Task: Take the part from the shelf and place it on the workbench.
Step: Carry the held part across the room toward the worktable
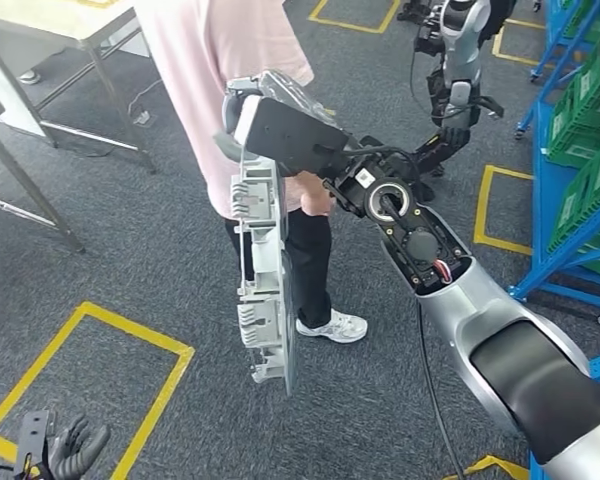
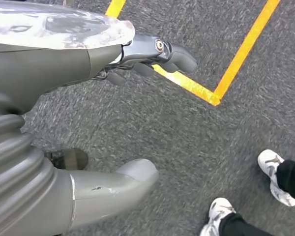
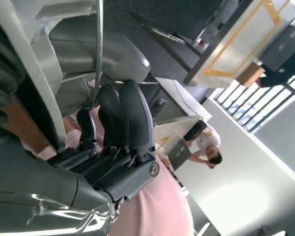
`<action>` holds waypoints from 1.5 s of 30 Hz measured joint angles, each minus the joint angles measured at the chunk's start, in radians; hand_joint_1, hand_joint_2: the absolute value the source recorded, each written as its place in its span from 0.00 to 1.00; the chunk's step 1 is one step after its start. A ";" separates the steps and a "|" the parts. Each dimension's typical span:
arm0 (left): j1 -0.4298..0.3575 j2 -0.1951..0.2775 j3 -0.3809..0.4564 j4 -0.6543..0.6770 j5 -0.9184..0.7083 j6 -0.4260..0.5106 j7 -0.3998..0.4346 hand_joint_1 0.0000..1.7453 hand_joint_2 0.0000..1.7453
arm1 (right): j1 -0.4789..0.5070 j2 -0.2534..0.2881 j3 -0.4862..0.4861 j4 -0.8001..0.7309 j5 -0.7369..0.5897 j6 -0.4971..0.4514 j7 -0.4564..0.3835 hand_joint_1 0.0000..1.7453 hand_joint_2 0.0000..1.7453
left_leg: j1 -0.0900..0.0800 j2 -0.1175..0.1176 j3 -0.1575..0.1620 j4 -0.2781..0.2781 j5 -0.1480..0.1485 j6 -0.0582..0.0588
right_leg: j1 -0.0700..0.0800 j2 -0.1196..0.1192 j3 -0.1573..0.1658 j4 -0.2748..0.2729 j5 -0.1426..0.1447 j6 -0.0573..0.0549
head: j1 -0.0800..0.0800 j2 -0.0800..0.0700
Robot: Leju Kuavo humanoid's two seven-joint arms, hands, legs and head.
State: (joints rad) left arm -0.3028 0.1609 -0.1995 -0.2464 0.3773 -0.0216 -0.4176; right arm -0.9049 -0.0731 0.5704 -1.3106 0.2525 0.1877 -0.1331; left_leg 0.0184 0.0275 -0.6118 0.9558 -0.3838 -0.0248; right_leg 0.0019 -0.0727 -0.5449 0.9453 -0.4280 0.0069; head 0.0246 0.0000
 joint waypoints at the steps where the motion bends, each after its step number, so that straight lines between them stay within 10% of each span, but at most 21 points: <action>1: 0.001 0.000 0.000 0.000 0.000 0.000 0.000 0.00 1.00 | 0.000 0.000 0.000 0.000 0.000 0.000 -0.001 1.00 1.00 | 0.000 -0.008 0.000 0.000 0.001 0.009 | -0.001 -0.005 0.001 0.001 -0.003 0.005 | 0.003 0.000; 3: 0.001 0.001 0.000 0.000 0.000 0.000 0.000 0.00 1.00 | 0.000 0.000 0.000 0.000 0.000 0.000 -0.002 1.00 1.00 | 0.002 -0.021 0.001 -0.003 0.003 0.023 | -0.007 0.012 -0.012 0.035 -0.030 0.015 | 0.007 0.000; 8: 0.001 0.000 0.000 0.000 0.000 0.000 -0.001 0.00 1.00 | 0.006 -0.001 -0.001 0.003 0.000 0.000 -0.002 1.00 1.00 | 0.001 -0.055 0.002 -0.003 0.004 0.035 | -0.012 0.068 -0.144 0.323 -0.150 0.022 | 0.028 0.000; 13: 0.000 -0.001 0.000 0.000 0.000 0.000 -0.001 0.00 1.00 | 0.006 -0.001 -0.002 0.003 0.000 0.000 -0.003 1.00 1.00 | 0.000 -0.100 0.001 0.001 0.004 0.027 | -0.012 0.116 -0.031 0.057 -0.003 0.004 | 0.045 0.000; 18: 0.008 0.001 0.000 0.000 0.000 0.000 -0.001 0.00 1.00 | 0.004 0.000 0.000 0.003 0.001 0.000 -0.005 1.00 1.00 | 0.001 -0.106 -0.022 0.014 -0.001 0.000 | -0.012 0.096 -0.008 0.003 0.006 -0.012 | 0.041 0.000; 23: 0.006 0.002 0.000 0.000 0.001 0.001 -0.002 0.00 1.00 | 0.003 0.001 0.002 0.006 0.003 0.000 -0.007 1.00 1.00 | 0.000 -0.041 -0.153 0.290 -0.121 -0.011 | -0.009 0.050 -0.005 -0.006 0.010 -0.025 | 0.009 0.000; 29: 0.003 0.005 0.000 0.000 0.002 0.002 -0.002 0.00 1.00 | 0.001 0.001 0.005 0.009 0.003 -0.001 -0.011 1.00 1.00 | -0.009 0.011 -0.004 0.009 -0.002 0.002 | 0.000 0.011 -0.007 0.005 0.000 -0.009 | -0.007 0.000; 33: 0.006 0.006 0.000 0.000 0.003 0.003 -0.002 0.00 1.00 | 0.000 0.001 0.006 0.009 0.002 -0.001 -0.013 1.00 1.00 | -0.007 -0.015 -0.002 0.000 -0.001 0.025 | -0.001 0.007 -0.013 0.025 -0.021 0.008 | 0.001 0.000; 37: 0.004 0.005 0.000 0.000 0.004 0.004 -0.003 0.00 1.00 | 0.003 0.001 0.005 0.010 0.002 0.000 -0.014 1.00 1.00 | -0.003 -0.042 0.000 -0.002 0.001 0.040 | -0.006 0.063 -0.120 0.262 -0.135 0.021 | 0.020 0.000; 39: 0.006 0.003 0.000 0.000 0.004 0.004 -0.003 0.00 1.00 | 0.007 0.001 0.005 0.011 0.002 0.000 -0.014 1.00 1.00 | -0.003 -0.060 0.001 -0.001 0.001 0.040 | -0.006 0.068 -0.151 0.321 -0.137 0.021 | 0.029 0.000; 43: 0.006 0.002 0.000 0.000 0.004 0.004 -0.003 0.00 1.00 | 0.006 0.001 0.005 0.011 0.002 0.001 -0.014 1.00 1.00 | -0.003 -0.097 0.001 0.002 0.001 0.035 | -0.008 0.110 -0.047 0.084 -0.008 0.006 | 0.047 0.000; 45: 0.006 0.000 0.000 0.000 0.003 0.003 -0.003 0.00 1.00 | 0.005 0.001 0.005 0.011 0.002 0.002 -0.013 1.00 1.00 | -0.002 -0.112 -0.008 0.003 0.006 0.025 | -0.007 0.125 -0.017 0.024 0.000 0.002 | 0.048 0.000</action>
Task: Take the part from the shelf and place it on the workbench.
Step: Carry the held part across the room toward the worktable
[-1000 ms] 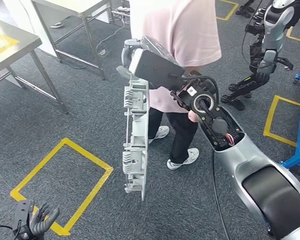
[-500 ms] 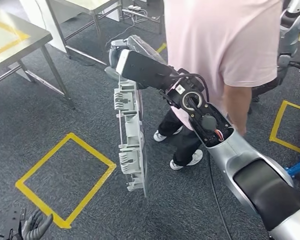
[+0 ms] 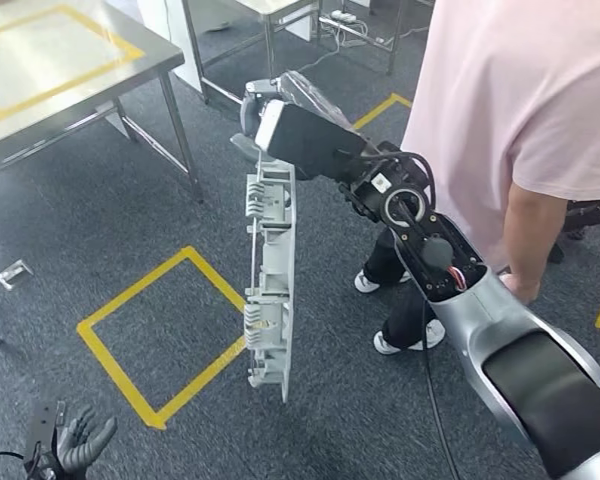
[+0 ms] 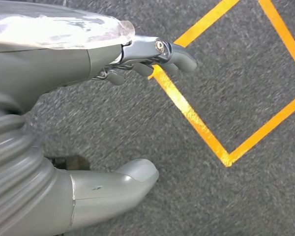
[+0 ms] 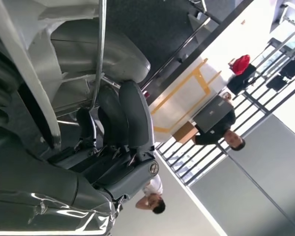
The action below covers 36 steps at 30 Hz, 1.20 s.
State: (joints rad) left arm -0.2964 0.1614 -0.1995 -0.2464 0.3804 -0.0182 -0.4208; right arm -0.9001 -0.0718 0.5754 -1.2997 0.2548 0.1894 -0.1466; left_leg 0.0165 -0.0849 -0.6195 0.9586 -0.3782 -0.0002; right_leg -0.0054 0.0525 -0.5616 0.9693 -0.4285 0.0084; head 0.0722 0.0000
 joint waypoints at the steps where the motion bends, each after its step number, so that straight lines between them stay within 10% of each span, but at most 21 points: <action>1: 0.002 0.000 0.000 0.000 0.000 0.000 0.000 0.00 1.00 | -0.001 0.000 0.000 0.000 0.000 0.000 0.000 1.00 1.00 | 0.001 -0.008 -0.004 -0.001 0.004 -0.006 | 0.001 -0.007 0.004 -0.007 -0.001 -0.002 | 0.000 0.000; 4: 0.006 0.003 0.000 0.000 0.000 0.000 0.000 0.00 1.00 | -0.003 0.001 0.000 0.000 0.000 0.002 0.001 1.00 1.00 | -0.001 0.017 -0.024 0.029 -0.019 -0.021 | -0.005 -0.034 0.012 -0.026 0.008 -0.014 | -0.007 0.000; 9: 0.005 0.003 0.000 0.000 0.000 0.000 0.000 0.00 1.00 | -0.003 0.002 0.000 0.000 -0.001 0.007 0.002 1.00 1.00 | 0.001 0.074 -0.146 0.293 -0.126 -0.037 | -0.004 -0.080 0.013 -0.032 0.011 -0.021 | -0.037 0.000; 14: 0.001 0.006 0.000 0.000 0.000 0.001 -0.001 0.00 1.00 | -0.005 0.002 0.000 -0.001 -0.001 0.008 0.003 1.00 1.00 | -0.001 0.127 -0.005 0.025 -0.013 -0.030 | 0.003 -0.114 0.012 -0.023 0.002 -0.008 | -0.053 0.000; 18: 0.004 0.005 0.000 0.000 0.000 0.003 -0.002 0.00 1.00 | -0.007 0.003 0.000 -0.001 -0.002 0.012 0.005 1.00 1.00 | -0.004 0.106 0.005 0.002 -0.012 -0.003 | 0.005 -0.123 0.010 -0.012 -0.014 0.011 | -0.038 0.000; 24: 0.003 0.004 0.000 0.000 0.002 0.006 -0.002 0.00 1.00 | -0.002 0.003 0.000 -0.002 -0.002 0.017 0.011 1.00 1.00 | -0.004 0.059 0.008 0.001 -0.011 0.017 | -0.002 -0.057 -0.135 0.302 -0.149 0.023 | -0.006 0.000; 29: 0.004 0.001 0.000 0.000 0.003 0.006 -0.002 0.00 1.00 | -0.003 0.003 0.000 -0.003 -0.002 0.018 0.012 1.00 1.00 | -0.006 0.011 0.009 0.002 -0.011 0.012 | -0.001 -0.006 -0.025 0.037 0.004 -0.002 | 0.006 0.000; 33: 0.011 0.002 0.000 0.000 0.002 0.005 -0.002 0.00 1.00 | -0.002 0.003 0.000 -0.004 -0.002 0.018 0.012 1.00 1.00 | -0.004 -0.010 -0.004 0.002 -0.006 -0.008 | -0.003 -0.018 0.003 -0.017 0.005 -0.009 | 0.006 0.000; 36: 0.010 0.006 0.000 0.000 0.002 0.005 -0.003 0.00 1.00 | -0.003 0.005 0.000 -0.009 -0.002 0.018 0.012 1.00 1.00 | -0.006 0.046 -0.053 0.105 -0.069 -0.024 | -0.009 -0.046 0.011 -0.033 0.014 -0.019 | -0.013 0.000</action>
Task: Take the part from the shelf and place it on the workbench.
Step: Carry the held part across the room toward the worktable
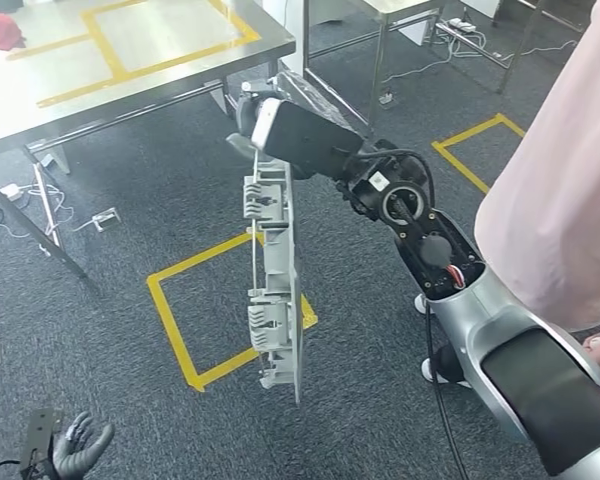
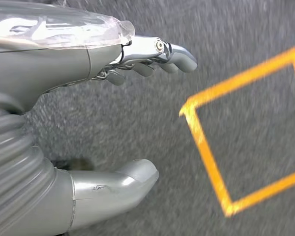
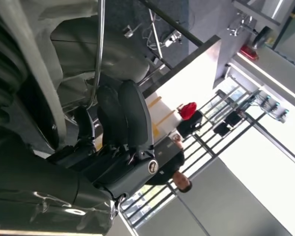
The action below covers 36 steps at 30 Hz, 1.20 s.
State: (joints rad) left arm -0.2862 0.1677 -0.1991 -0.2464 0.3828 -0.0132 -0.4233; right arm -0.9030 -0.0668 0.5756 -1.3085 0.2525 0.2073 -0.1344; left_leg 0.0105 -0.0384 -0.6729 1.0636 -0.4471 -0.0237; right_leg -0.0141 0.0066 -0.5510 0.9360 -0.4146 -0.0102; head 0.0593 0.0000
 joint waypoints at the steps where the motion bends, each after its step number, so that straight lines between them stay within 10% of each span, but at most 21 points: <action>1: -0.001 0.001 0.000 0.000 0.000 0.000 0.000 0.00 1.00 | 0.001 0.000 0.000 -0.001 0.000 0.000 0.000 1.00 1.00 | 0.001 0.015 -0.033 0.070 -0.033 -0.005 | 0.000 -0.008 0.000 -0.001 0.000 -0.002 | -0.008 0.000; 4: 0.002 -0.001 0.000 0.000 0.000 -0.001 0.000 0.00 1.00 | 0.005 0.000 0.001 0.000 0.000 0.000 0.001 1.00 1.00 | 0.008 0.030 -0.084 0.177 -0.054 -0.016 | 0.001 -0.035 -0.001 0.001 -0.001 -0.002 | -0.023 0.000; 8: -0.001 0.002 0.000 0.000 0.000 -0.001 0.000 0.00 1.00 | 0.005 0.000 0.000 -0.002 0.000 0.000 0.001 1.00 1.00 | 0.006 0.071 0.042 -0.062 0.047 -0.012 | 0.004 -0.060 -0.002 0.012 -0.011 0.013 | -0.039 0.000; 13: 0.000 0.003 0.000 0.000 0.000 -0.001 0.000 0.00 1.00 | 0.004 0.000 0.000 -0.006 0.000 0.000 0.000 1.00 1.00 | 0.004 0.050 0.059 -0.099 0.052 0.024 | 0.007 -0.069 -0.003 0.030 -0.034 0.037 | -0.031 0.000; 17: -0.002 0.002 0.000 0.000 0.000 -0.001 0.000 0.00 1.00 | 0.006 0.000 -0.001 -0.006 0.000 0.000 0.001 1.00 1.00 | 0.005 0.024 0.061 -0.101 0.053 0.042 | 0.004 -0.017 -0.108 0.271 -0.156 0.046 | -0.012 0.000; 19: 0.000 0.000 0.000 0.000 0.000 -0.002 0.000 0.00 1.00 | 0.011 0.000 -0.001 -0.006 0.000 0.000 0.001 1.00 1.00 | 0.002 0.005 0.062 -0.101 0.053 0.042 | 0.004 -0.011 -0.140 0.334 -0.163 0.043 | -0.006 0.000; 24: -0.001 -0.003 0.000 0.000 -0.002 -0.003 0.000 0.00 1.00 | 0.012 0.000 -0.003 -0.008 0.000 -0.001 0.000 1.00 1.00 | 0.000 -0.039 0.060 -0.099 0.055 0.036 | 0.007 0.053 -0.020 0.052 -0.014 0.013 | 0.005 0.000; 29: 0.003 0.000 0.000 0.000 -0.005 -0.004 0.000 0.00 1.00 | 0.012 0.000 -0.007 -0.010 0.000 -0.003 -0.001 1.00 1.00 | 0.002 -0.033 0.032 -0.072 0.038 0.009 | 0.002 0.023 0.001 0.004 -0.006 0.003 | 0.003 0.000; 33: -0.001 0.002 0.000 0.000 -0.009 -0.004 0.000 0.00 1.00 | 0.019 0.000 -0.011 -0.011 0.002 -0.010 -0.002 1.00 1.00 | 0.007 0.025 -0.075 0.162 -0.067 -0.009 | 0.000 -0.003 0.004 -0.003 -0.002 -0.002 | -0.023 0.000; 36: -0.002 0.002 0.000 0.000 -0.015 -0.005 0.000 0.00 1.00 | 0.025 0.000 -0.014 -0.011 0.003 -0.014 -0.003 1.00 1.00 | 0.016 0.033 -0.041 0.105 -0.016 -0.017 | -0.002 -0.013 0.004 0.001 -0.005 0.002 | -0.034 0.000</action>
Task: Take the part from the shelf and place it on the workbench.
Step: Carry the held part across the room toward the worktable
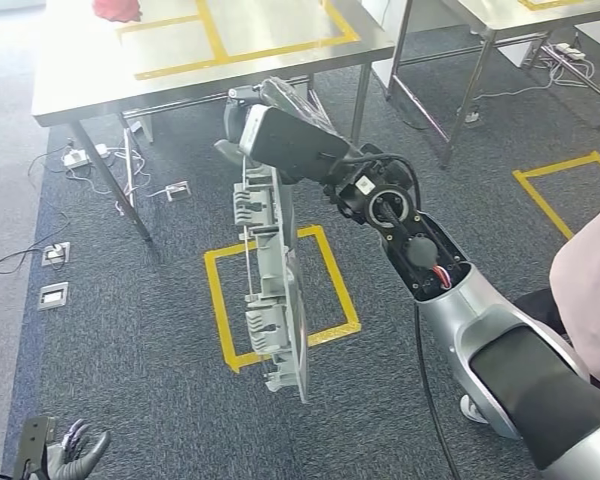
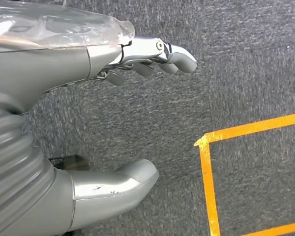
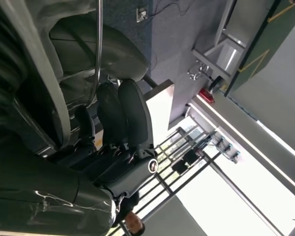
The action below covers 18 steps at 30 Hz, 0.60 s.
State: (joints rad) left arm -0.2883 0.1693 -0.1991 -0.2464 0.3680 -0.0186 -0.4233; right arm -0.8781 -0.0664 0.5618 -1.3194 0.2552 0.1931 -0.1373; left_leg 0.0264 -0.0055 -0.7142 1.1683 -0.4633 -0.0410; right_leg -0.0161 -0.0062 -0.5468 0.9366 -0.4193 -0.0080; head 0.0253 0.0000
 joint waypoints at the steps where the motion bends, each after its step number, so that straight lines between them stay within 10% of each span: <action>1: -0.002 0.001 0.000 0.000 -0.001 0.000 0.000 0.00 1.00 | 0.000 0.000 -0.001 -0.001 0.000 -0.002 0.000 1.00 1.00 | 0.002 0.004 0.040 -0.076 0.030 -0.001 | -0.001 -0.001 0.000 0.003 -0.002 0.004 | -0.002 0.000; 4: -0.009 0.000 0.000 0.000 -0.007 0.009 -0.001 0.00 1.00 | 0.000 -0.001 -0.004 -0.006 0.000 -0.006 -0.001 1.00 1.00 | 0.000 0.009 0.107 -0.203 0.060 0.010 | 0.005 -0.002 -0.007 0.015 -0.012 0.017 | -0.008 0.000; 8: -0.010 -0.003 0.000 0.000 -0.014 0.026 -0.013 0.00 1.00 | 0.003 -0.004 -0.009 -0.008 0.000 -0.008 -0.005 1.00 1.00 | -0.003 0.003 0.109 -0.205 0.059 0.019 | 0.007 -0.002 -0.006 0.013 -0.011 0.000 | 0.006 0.000; 18: -0.012 -0.003 0.000 0.000 -0.015 0.014 -0.026 0.00 1.00 | 0.007 -0.004 -0.006 -0.004 -0.025 -0.005 -0.018 1.00 1.00 | -0.008 0.001 0.108 -0.205 0.055 0.032 | 0.003 -0.003 0.002 -0.002 -0.006 0.028 | 0.023 0.000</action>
State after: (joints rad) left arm -0.3001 0.1660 -0.1991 -0.2464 0.3532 -0.0046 -0.4498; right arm -0.8708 -0.0702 0.5553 -1.3238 0.2307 0.1879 -0.1555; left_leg 0.0180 -0.0040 -0.6059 0.9635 -0.4078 -0.0095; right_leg -0.0131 -0.0094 -0.5450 0.9343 -0.4254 0.0201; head 0.0486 0.0000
